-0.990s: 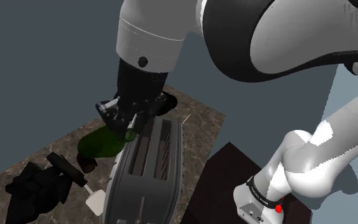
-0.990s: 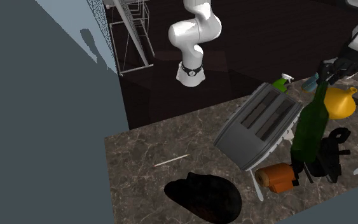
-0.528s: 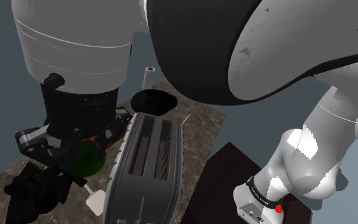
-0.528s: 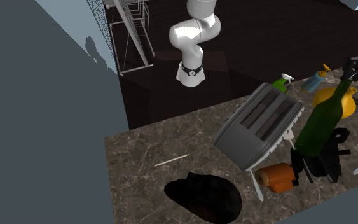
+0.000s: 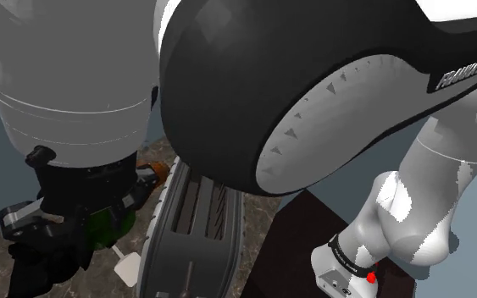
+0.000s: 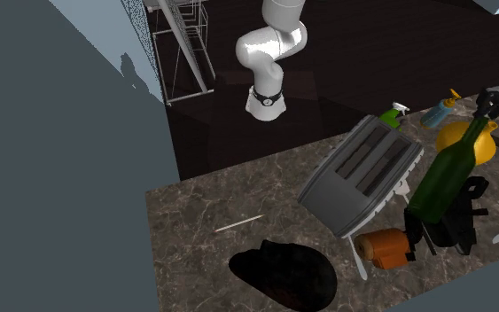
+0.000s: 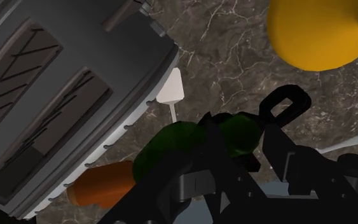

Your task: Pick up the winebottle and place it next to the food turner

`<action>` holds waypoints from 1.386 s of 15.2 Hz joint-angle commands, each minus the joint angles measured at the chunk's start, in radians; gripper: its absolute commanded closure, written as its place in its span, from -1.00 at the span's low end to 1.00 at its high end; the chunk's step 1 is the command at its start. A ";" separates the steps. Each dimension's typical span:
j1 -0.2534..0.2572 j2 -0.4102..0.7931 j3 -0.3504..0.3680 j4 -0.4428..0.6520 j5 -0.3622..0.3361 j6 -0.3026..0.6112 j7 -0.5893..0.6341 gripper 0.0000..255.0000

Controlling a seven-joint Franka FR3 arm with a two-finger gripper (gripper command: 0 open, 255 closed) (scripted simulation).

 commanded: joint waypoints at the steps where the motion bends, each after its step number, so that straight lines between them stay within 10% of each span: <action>1: -0.004 0.000 -0.003 -0.028 -0.001 0.026 0.001 1.00; 14: -0.006 0.012 -0.007 -0.092 -0.013 0.098 0.011 1.00; 15: -0.006 0.012 -0.007 -0.092 -0.013 0.098 0.011 -1.00; 21: -0.007 0.003 -0.004 -0.069 -0.005 0.068 0.006 -1.00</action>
